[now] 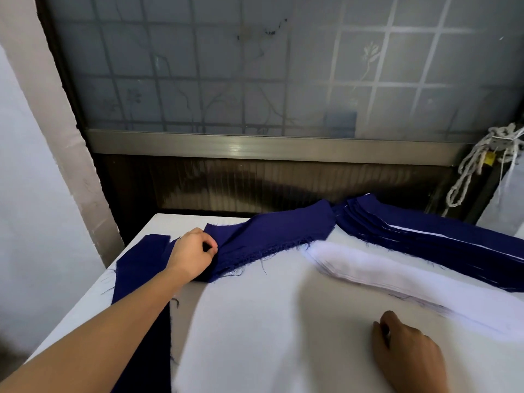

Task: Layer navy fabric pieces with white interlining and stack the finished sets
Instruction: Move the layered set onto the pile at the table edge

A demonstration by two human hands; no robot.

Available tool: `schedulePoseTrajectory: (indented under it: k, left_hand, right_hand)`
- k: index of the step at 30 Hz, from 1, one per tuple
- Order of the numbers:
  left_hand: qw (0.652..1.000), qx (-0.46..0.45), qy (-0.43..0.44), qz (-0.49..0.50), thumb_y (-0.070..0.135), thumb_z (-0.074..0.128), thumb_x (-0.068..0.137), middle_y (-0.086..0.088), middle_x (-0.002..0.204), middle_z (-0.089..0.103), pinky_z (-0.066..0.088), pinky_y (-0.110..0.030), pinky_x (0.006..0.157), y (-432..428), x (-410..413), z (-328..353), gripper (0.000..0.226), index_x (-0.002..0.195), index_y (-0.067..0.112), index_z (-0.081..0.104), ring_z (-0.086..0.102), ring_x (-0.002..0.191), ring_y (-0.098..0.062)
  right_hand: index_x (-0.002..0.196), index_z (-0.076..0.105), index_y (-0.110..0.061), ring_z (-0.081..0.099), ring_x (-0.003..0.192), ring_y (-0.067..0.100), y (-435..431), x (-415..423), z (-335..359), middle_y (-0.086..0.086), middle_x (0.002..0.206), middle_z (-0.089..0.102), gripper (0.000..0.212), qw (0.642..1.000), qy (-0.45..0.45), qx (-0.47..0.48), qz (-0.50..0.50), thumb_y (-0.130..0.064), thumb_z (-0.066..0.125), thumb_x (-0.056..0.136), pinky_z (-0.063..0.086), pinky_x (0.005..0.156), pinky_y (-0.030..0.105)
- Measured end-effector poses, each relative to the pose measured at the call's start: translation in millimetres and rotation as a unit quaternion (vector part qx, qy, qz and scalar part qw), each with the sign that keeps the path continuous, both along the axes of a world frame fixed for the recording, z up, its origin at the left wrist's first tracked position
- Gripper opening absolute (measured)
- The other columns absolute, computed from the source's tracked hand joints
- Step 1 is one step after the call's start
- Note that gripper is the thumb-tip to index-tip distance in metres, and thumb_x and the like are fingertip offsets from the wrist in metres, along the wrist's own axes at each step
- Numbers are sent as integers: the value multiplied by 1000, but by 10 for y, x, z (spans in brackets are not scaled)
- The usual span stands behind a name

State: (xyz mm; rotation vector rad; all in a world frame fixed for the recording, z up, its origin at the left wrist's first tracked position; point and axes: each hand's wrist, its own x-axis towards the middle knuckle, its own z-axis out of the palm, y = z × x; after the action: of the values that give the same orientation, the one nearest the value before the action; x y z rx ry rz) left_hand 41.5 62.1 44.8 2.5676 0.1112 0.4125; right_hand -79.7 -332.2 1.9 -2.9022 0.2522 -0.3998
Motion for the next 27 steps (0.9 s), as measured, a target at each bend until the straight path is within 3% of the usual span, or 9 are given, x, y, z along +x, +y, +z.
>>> schedulePoseTrajectory:
  k: [4, 7, 11, 14, 16, 18, 22, 24, 27]
  left_hand:
    - [997, 17, -78, -5, 9, 66, 91, 9, 89, 57, 47, -28, 71, -147, -133, -55, 13, 87, 18, 74, 58, 76, -13]
    - [988, 50, -132, -60, 6, 67, 89, 5, 94, 64, 50, -33, 79, -357, -284, -52, 15, 99, 16, 71, 60, 86, -18]
    - [989, 33, -77, -120, 17, 65, 91, 4, 97, 61, 49, -33, 78, -774, -502, -58, 55, 139, 24, 40, 58, 90, -16]
    - [982, -16, -12, -189, 20, 62, 91, 6, 109, 61, 49, -31, 90, -1095, -671, -107, 82, 157, 28, 13, 59, 100, -11]
    - [967, 6, -28, -252, 19, 59, 91, 2, 108, 61, 48, -31, 91, -1292, -776, -145, 59, 147, 22, 43, 59, 101, -14]
    - [944, 54, -58, -319, 17, 56, 93, -1, 99, 58, 48, -37, 85, -1468, -895, -174, 24, 113, 15, 68, 57, 93, -19]
    - [894, 163, -133, -395, 17, 54, 90, 0, 88, 61, 50, -28, 69, -1715, -1130, -286, 24, 93, 17, 77, 58, 78, -20]
    - [877, 182, -158, -416, 16, 58, 80, 5, 82, 61, 48, -24, 57, -1773, -1227, -332, 21, 85, 23, 78, 56, 66, -16]
    - [866, 202, -164, -427, 17, 78, 66, 12, 84, 66, 48, -21, 54, -1780, -1286, -389, 24, 86, 30, 79, 57, 64, -9]
  right_hand:
    - [90, 43, -26, 63, 74, 19, -4, -27, -7, -7, 74, 62, 21, 1000, -4, 9, 10, -46, 36, 95, 47, 65, 27]
    - [90, 42, -27, 64, 77, 19, -11, -52, -12, -8, 77, 64, 20, 1000, -5, 7, 16, -44, 36, 95, 49, 67, 28]
    - [90, 42, -27, 64, 75, 16, -15, -54, -15, -9, 75, 63, 18, 1000, -4, -8, 18, -44, 36, 95, 49, 65, 28]
    - [99, 46, -30, 65, 73, 15, -2, -68, -39, -12, 85, 64, 12, 999, -30, 1, 27, -41, 43, 94, 49, 63, 28]
    - [114, 53, -25, 67, 73, 19, -19, -73, -74, -5, 100, 64, 29, 995, -77, 28, 56, -33, 61, 87, 49, 57, 30]
    - [124, 55, -15, 68, 85, 25, -53, -65, -120, 3, 111, 61, 54, 989, -113, 23, 90, -23, 77, 75, 52, 57, 32]
    - [140, 48, -17, 55, 116, 26, -81, -34, -134, 5, 138, 52, 78, 976, -139, -25, 164, -28, 81, 71, 53, 87, 39]
    - [141, 48, -22, 52, 117, 24, -100, -37, -149, 2, 142, 49, 75, 970, -141, -32, 197, -30, 79, 73, 50, 89, 37]
    - [136, 54, -25, 54, 116, 22, -105, -28, -151, -2, 141, 51, 64, 961, -134, -32, 238, -26, 76, 76, 49, 88, 36]
